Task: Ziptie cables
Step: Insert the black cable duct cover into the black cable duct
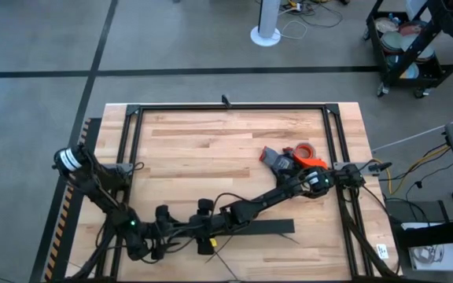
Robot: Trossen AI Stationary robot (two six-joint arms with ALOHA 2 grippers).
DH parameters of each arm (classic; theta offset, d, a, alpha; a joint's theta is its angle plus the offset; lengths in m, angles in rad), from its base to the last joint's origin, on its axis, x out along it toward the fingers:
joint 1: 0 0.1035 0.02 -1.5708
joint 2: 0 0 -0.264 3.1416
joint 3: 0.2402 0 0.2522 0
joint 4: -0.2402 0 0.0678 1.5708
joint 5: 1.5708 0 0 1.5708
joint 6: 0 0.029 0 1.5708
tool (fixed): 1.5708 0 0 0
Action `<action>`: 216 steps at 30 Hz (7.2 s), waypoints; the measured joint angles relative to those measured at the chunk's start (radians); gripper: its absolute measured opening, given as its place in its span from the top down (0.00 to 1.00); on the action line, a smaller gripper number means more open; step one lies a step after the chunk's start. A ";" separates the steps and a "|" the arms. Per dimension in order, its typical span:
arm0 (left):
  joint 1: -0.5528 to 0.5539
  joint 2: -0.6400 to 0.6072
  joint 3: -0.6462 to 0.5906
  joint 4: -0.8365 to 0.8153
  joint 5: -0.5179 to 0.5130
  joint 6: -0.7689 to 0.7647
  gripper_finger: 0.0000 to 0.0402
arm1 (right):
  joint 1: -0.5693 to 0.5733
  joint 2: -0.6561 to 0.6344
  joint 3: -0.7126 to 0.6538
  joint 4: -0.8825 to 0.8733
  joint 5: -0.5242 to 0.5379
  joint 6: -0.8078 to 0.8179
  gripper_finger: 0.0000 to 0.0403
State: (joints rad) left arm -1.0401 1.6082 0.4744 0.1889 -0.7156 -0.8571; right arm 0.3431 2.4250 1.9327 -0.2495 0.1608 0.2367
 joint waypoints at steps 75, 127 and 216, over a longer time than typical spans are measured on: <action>-0.019 0.129 -0.014 0.108 -0.076 -0.076 0.44 | 0.011 0.032 0.011 0.107 -0.115 -0.008 0.45; -0.008 0.062 -0.019 0.108 -0.033 0.006 0.43 | 0.020 0.026 0.026 0.055 -0.031 0.121 0.41; 0.033 0.060 -0.030 0.117 -0.069 -0.062 0.44 | -0.023 0.031 0.029 0.049 -0.070 0.157 0.45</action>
State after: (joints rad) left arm -1.0074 1.6680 0.4439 0.3056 -0.7845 -0.9195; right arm 0.3205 2.4562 1.9617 -0.2003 0.0904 0.3938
